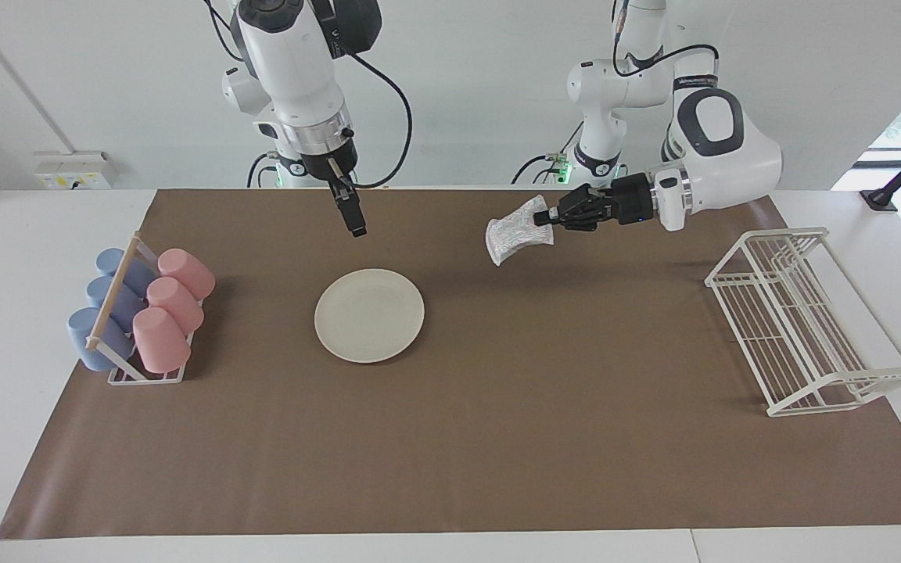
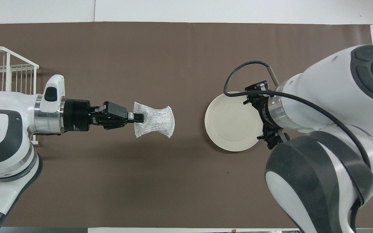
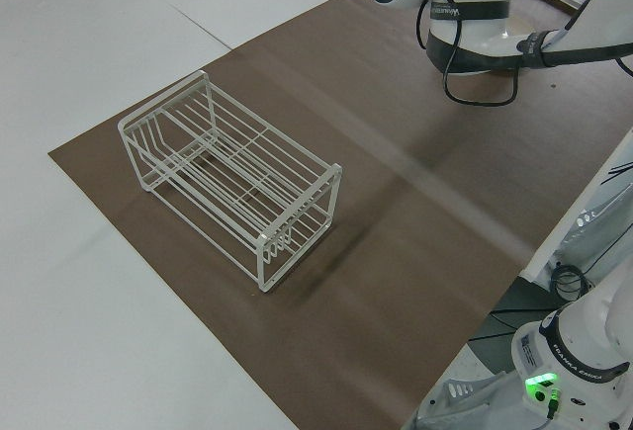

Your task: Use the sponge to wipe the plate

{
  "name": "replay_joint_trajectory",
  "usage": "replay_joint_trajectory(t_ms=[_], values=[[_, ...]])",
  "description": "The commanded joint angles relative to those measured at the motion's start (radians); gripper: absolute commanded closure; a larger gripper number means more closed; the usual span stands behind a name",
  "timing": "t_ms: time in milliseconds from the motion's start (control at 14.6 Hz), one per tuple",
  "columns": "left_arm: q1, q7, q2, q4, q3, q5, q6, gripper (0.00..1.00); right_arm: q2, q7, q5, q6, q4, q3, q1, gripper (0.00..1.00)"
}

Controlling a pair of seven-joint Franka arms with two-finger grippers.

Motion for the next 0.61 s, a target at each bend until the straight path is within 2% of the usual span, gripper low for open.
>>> replay_joint_trajectory(t_ms=[0, 137, 341, 410, 546], values=[[-0.061, 0.159, -0.044, -0.111, 0.011, -0.110, 0.037, 1.00, 0.046, 0.093, 0.018, 0.052, 0.002, -0.001, 0.059, 0.00], [-0.104, 0.241, -0.041, -0.147, 0.011, -0.217, 0.038, 1.00, 0.088, 0.212, 0.033, 0.118, 0.017, 0.005, 0.101, 0.00], [-0.161, 0.340, -0.041, -0.188, 0.011, -0.306, 0.093, 1.00, 0.109, 0.285, 0.064, 0.184, 0.025, 0.025, 0.136, 0.00], [-0.194, 0.351, -0.044, -0.199, 0.011, -0.328, 0.119, 1.00, 0.119, 0.326, 0.064, 0.192, 0.026, 0.026, 0.156, 0.00], [-0.192, 0.351, -0.042, -0.199, 0.011, -0.344, 0.115, 1.00, 0.117, 0.345, 0.064, 0.192, 0.026, 0.026, 0.159, 0.00]])
